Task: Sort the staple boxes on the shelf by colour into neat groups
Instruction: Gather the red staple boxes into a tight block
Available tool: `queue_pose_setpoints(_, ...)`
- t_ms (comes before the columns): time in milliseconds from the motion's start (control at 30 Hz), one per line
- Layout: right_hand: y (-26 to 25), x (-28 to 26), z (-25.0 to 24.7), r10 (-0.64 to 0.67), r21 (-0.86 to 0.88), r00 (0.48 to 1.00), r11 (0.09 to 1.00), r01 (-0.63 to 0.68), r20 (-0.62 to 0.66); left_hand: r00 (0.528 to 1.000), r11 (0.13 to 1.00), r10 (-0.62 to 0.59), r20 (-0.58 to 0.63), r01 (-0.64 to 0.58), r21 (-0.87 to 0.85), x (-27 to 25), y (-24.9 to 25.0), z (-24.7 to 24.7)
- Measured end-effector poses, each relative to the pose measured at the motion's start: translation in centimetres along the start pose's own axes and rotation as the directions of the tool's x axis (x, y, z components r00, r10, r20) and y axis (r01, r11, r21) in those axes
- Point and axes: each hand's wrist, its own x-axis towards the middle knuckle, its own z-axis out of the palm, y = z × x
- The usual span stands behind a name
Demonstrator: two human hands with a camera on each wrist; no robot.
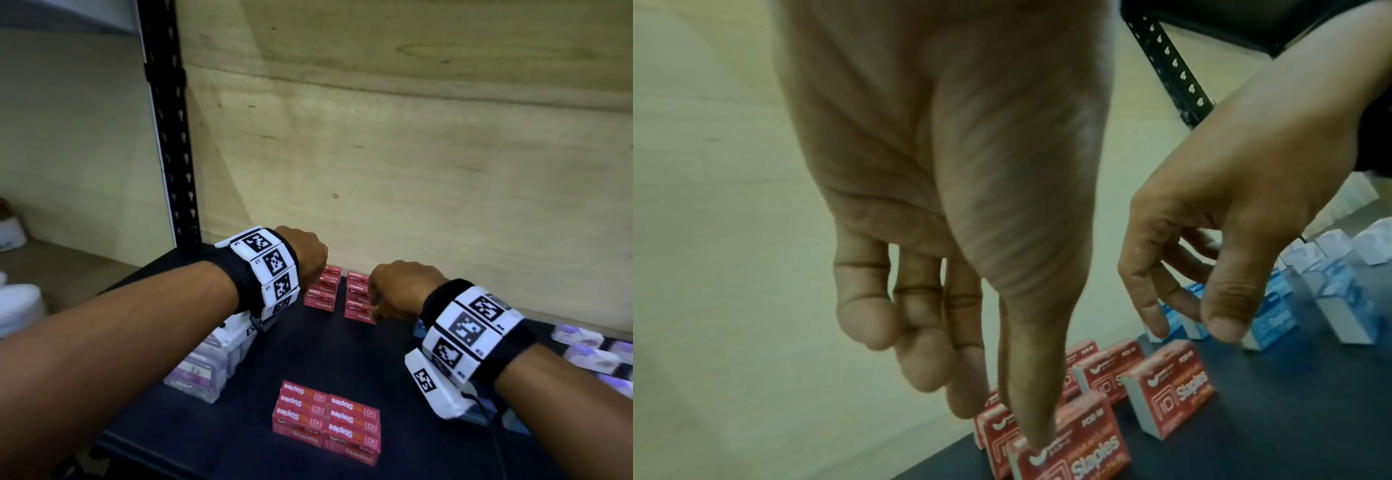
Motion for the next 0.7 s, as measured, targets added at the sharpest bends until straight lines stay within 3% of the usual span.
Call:
queue_pose_setpoints(200, -0.2, 1.0, 0.1, 0.017, -0.008, 1.0, 1.0, -0.016, 0.014, 0.996, 1.0, -0.006, 0.09, 0.003, 0.03, 1.4, 0.2, 0.0)
queue_pose_setpoints(700, -0.9, 0.3, -0.4, -0.012, -0.084, 0.999, 0.996, 0.015, 0.032, 0.992, 0.998, 0.006, 0.126, -0.014, 0.062, 0.0, 2.6, -1.0)
